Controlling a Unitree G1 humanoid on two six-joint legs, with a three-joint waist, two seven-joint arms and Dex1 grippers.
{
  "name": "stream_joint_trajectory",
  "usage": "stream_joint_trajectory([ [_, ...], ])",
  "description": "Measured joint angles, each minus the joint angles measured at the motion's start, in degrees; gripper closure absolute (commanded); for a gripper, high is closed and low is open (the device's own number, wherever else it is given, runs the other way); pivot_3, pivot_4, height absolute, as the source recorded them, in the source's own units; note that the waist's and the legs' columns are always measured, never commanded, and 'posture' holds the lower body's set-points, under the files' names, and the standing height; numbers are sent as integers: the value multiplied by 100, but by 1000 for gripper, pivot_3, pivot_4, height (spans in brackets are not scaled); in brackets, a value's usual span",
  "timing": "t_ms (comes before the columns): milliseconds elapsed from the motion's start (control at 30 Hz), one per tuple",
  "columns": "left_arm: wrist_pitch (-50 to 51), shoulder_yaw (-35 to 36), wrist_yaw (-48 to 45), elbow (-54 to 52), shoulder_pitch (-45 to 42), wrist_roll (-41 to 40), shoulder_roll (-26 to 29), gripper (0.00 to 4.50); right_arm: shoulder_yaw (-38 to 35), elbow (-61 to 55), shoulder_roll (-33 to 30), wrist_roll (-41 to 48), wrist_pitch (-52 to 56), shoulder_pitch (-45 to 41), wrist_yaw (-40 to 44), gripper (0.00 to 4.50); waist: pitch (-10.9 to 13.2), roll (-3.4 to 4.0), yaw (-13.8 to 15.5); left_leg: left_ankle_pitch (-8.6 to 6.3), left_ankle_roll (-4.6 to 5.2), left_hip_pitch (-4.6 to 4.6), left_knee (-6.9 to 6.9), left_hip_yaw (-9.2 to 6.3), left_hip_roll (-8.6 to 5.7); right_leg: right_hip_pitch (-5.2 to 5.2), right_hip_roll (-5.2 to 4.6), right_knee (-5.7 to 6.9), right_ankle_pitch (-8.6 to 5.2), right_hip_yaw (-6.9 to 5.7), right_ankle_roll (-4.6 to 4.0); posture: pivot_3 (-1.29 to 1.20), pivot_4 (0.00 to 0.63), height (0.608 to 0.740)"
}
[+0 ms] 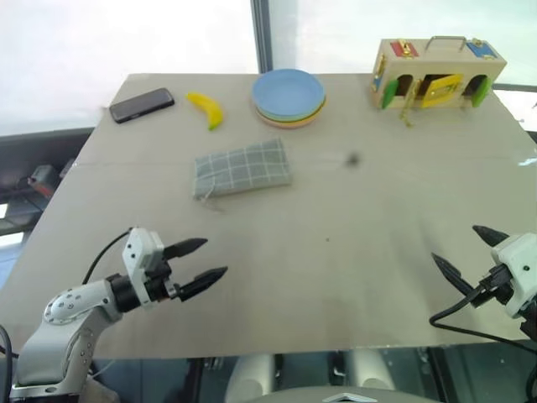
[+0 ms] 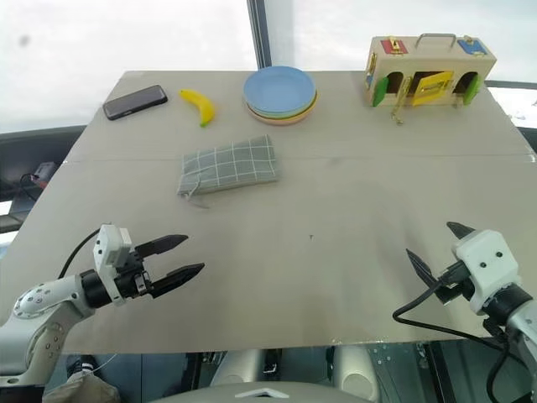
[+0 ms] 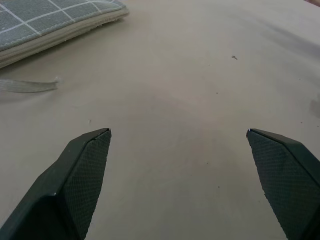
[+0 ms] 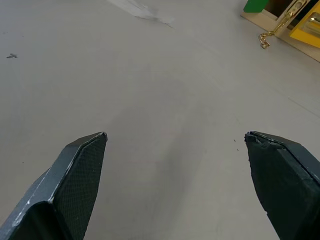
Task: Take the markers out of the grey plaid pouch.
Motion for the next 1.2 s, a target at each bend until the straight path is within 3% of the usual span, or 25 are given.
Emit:
stream_joint_trajectory([
  [267, 87, 15, 526, 35, -496, -3, -202, 0, 197, -42, -249, 342, 322, -625, -10, 13, 1, -8, 80, -7, 12, 10, 19, 18, 2, 3, 3, 1, -4, 2, 3, 0, 150, 740],
  [433, 807, 304, 2435, 789, -1912, 205, -608, 0, 599, -235, -248, 525, 608, -1055, -243, 13, 1, -15, 108, -2, 14, 11, 30, 7, 0, 19, 12, 11, -1, -5, 4, 0, 150, 740],
  [667, 1959, 148, 3873, 1315, -3193, 349, -1018, 0, 896, -302, -242, 611, 699, -1423, -434, 13, 6, -49, 109, -4, 15, 7, 27, 7, -10, 20, 18, 9, 18, 1, 22, 0, 150, 740],
  [867, 2703, -322, 3842, 1424, -3533, 286, -1154, 0, 1049, -321, -243, 611, 703, -1530, -526, 13, 3, -55, 54, -3, 14, 13, 27, 18, -7, 20, 24, 12, 21, 16, 18, 0, 150, 740],
  [1200, 4152, -203, 2828, -198, -2777, -1368, -949, 0, 1153, -498, -235, 701, 809, -1600, -700, 13, 5, -56, 72, -3, 13, 15, 32, 17, 1, 19, 28, 16, 9, 28, 8, 0, 150, 740],
])
